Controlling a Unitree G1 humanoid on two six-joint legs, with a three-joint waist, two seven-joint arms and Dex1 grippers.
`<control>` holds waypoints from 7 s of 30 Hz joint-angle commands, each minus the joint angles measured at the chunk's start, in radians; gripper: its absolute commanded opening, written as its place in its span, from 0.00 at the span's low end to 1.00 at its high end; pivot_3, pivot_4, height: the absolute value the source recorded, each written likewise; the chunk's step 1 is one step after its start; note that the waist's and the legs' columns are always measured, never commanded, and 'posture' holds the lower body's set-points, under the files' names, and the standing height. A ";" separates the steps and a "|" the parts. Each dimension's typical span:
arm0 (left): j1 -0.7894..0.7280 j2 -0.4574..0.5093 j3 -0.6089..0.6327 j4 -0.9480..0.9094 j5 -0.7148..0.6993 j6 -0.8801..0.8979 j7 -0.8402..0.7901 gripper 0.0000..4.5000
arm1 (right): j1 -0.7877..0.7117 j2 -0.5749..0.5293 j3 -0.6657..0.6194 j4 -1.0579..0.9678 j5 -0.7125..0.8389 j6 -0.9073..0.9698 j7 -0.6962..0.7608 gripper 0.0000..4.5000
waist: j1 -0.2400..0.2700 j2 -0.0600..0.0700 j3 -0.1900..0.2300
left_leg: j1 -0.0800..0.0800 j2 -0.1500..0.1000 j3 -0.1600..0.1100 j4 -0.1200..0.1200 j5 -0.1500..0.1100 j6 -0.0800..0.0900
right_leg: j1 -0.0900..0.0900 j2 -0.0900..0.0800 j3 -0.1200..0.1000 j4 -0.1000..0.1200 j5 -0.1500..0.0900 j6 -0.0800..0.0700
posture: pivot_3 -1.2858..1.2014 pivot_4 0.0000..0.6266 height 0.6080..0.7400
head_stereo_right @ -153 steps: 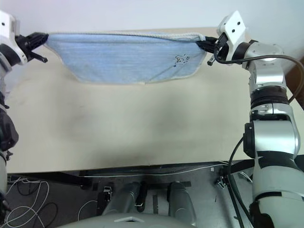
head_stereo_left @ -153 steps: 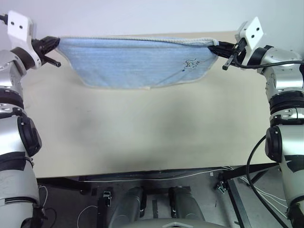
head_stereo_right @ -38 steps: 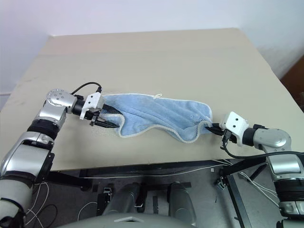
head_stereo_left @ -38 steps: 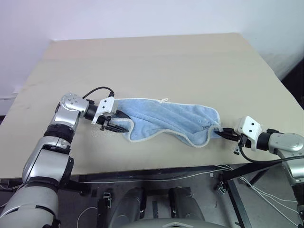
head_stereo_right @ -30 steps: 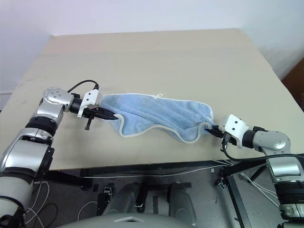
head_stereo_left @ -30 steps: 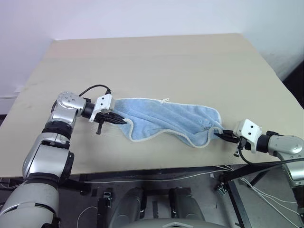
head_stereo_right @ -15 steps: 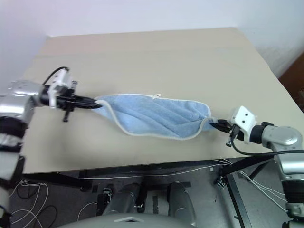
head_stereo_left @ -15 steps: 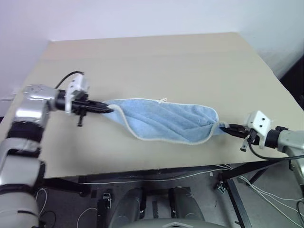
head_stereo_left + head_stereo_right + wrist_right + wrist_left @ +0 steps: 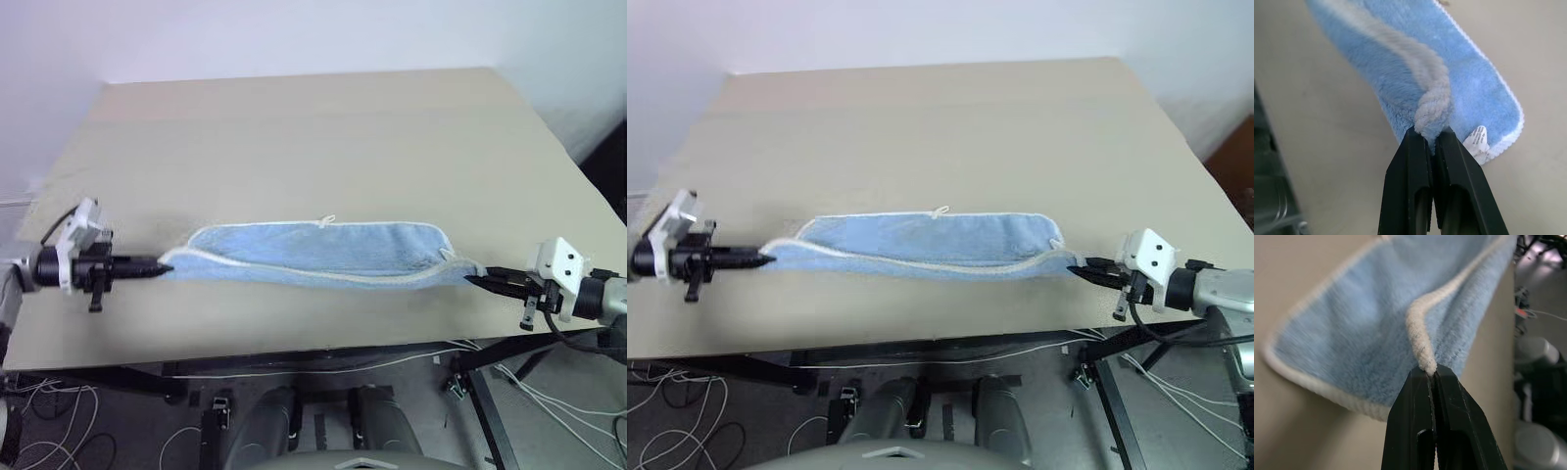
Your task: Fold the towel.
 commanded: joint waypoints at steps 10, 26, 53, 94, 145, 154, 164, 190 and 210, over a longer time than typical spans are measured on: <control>0.178 -0.058 0.312 -0.148 -0.062 0.107 0.178 0.01 | -0.140 -0.048 0.003 0.051 0.041 0.098 0.029 0.00 | 0.006 0.000 0.000 | 0.001 0.000 0.000 0.001 -0.001 -0.002 | 0.002 -0.001 0.000 -0.001 -0.001 -0.002 | 0.52 0.24 1.00; 0.134 -0.156 0.366 -0.129 -0.025 0.142 0.352 0.01 | -0.530 0.083 0.279 0.405 -0.144 0.046 0.044 0.00 | 0.004 0.000 0.000 | -0.001 0.000 0.003 -0.001 -0.001 -0.001 | -0.002 -0.001 0.000 -0.001 0.001 0.001 | 0.52 0.24 1.00; 0.098 -0.348 0.325 -0.123 0.103 0.077 0.548 0.10 | -0.816 0.255 0.372 0.836 -0.343 -0.188 -0.006 0.00 | 0.000 0.000 0.000 | 0.000 0.000 0.003 -0.001 -0.001 -0.002 | -0.001 0.000 0.000 0.001 0.002 0.002 | 0.52 0.24 1.00; 0.007 -0.605 0.104 -0.645 -0.028 0.186 0.668 1.00 | -0.440 0.264 -0.379 0.134 0.306 1.559 -0.448 0.99 | 0.009 0.000 0.000 | -0.002 0.000 0.003 0.001 0.000 0.001 | -0.001 -0.001 0.000 -0.001 0.001 0.002 | 0.52 0.24 1.00; -0.002 -0.568 -0.008 -0.455 0.193 0.064 0.564 1.00 | -0.527 0.329 -0.562 0.324 0.315 1.572 -0.802 0.01 | 0.033 0.000 -0.002 | -0.003 0.000 0.002 -0.001 -0.003 0.006 | 0.004 -0.001 -0.002 -0.014 0.002 0.003 | 0.52 0.24 1.00; 0.005 -0.568 -0.008 -0.457 0.194 0.068 0.575 1.00 | -0.452 0.185 -0.560 0.305 0.318 1.448 -0.729 0.01 | 0.026 0.001 -0.002 | -0.004 0.000 0.003 -0.003 -0.004 0.008 | 0.004 -0.002 -0.001 -0.017 0.002 0.003 | 0.52 0.24 1.00; 0.018 -0.558 -0.017 -0.466 0.215 0.062 0.594 1.00 | -0.448 0.067 -0.366 0.134 0.402 1.284 -0.463 0.01 | 0.025 0.003 -0.002 | -0.004 0.000 0.004 -0.002 -0.004 0.009 | 0.003 -0.001 -0.001 -0.017 0.003 0.005 | 0.52 0.24 1.00; 0.097 -0.546 -0.006 -0.546 0.219 0.086 0.665 1.00 | -0.532 0.202 0.244 -0.223 0.363 1.151 -0.427 0.01 | 0.029 0.003 -0.002 | -0.008 0.000 0.004 -0.002 -0.006 0.006 | -0.001 -0.002 0.000 -0.017 0.003 0.005 | 0.52 0.24 1.00; -0.016 -0.548 0.123 -0.439 0.182 0.021 0.720 1.00 | -0.488 0.257 0.170 -0.369 0.434 1.092 -0.421 0.83 | 0.032 0.002 -0.001 | -0.008 0.000 0.004 -0.001 -0.006 0.006 | 0.000 -0.002 -0.001 -0.017 0.003 0.005 | 0.52 0.24 1.00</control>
